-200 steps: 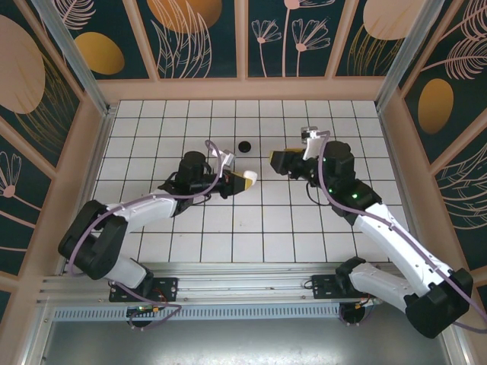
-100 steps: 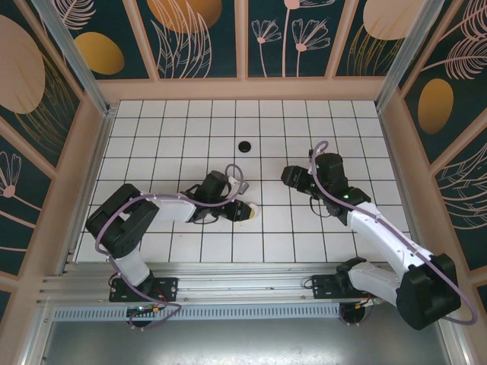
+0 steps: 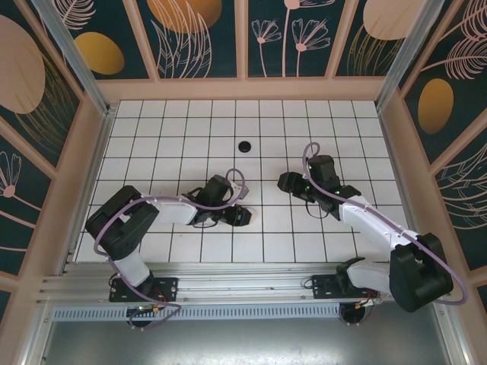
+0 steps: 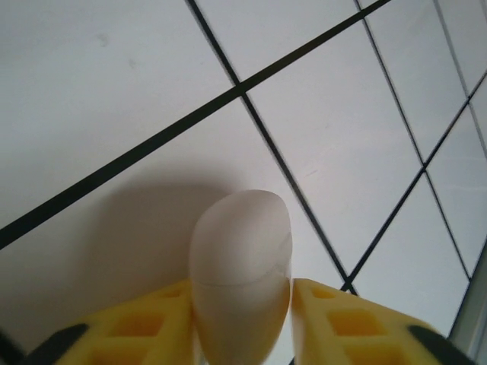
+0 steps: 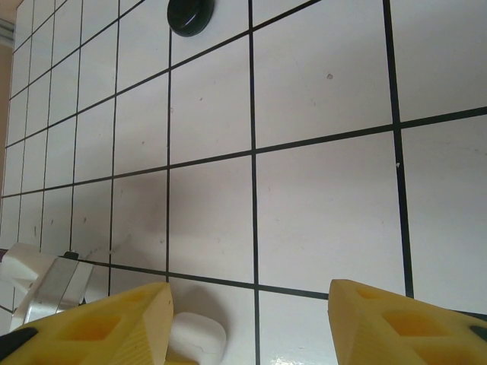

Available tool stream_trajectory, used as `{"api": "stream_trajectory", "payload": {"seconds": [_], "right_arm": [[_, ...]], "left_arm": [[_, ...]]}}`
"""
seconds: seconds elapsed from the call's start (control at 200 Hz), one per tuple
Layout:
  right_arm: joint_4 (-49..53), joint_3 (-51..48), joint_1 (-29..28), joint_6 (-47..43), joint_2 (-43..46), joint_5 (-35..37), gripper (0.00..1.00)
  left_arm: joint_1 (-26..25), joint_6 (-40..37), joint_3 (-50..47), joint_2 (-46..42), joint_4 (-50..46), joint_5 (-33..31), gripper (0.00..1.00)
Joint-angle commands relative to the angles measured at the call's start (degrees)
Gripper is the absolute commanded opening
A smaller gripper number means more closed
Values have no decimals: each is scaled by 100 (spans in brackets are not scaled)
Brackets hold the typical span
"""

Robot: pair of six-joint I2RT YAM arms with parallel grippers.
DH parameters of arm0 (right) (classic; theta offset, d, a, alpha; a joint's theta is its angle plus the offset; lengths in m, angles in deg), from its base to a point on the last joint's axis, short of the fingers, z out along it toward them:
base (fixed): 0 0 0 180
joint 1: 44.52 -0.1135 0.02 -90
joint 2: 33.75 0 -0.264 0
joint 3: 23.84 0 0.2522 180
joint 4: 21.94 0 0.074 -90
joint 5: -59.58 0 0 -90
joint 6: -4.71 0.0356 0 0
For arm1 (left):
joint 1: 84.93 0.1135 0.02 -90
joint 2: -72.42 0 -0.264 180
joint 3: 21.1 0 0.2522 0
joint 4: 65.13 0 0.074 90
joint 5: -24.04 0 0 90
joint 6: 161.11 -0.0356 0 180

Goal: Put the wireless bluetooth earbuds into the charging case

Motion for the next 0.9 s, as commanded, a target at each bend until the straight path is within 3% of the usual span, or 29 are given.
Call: {"api": "stream_trajectory", "payload": {"seconds": [0.0,0.395,0.586,0.731,0.896], "right_arm": [[-59,29,36,-22,28,-11,56],[393,177,239,-424,436,597,62],[821,409,656,-770,489,1386,72],[609,332,1218,-1112,591,1974,80],[-403,-119,1909,-1623,685,2402,96]], "left_arm": [[-2,-188,191,-240,-687,-391,40],[-5,-715,686,-955,-1717,-1358,59],[101,-1205,1255,-1248,-2179,-2546,81],[667,-1593,1702,-1445,-2261,-3178,96],[1772,-2022,1857,-1690,-1921,-3092,98]]}}
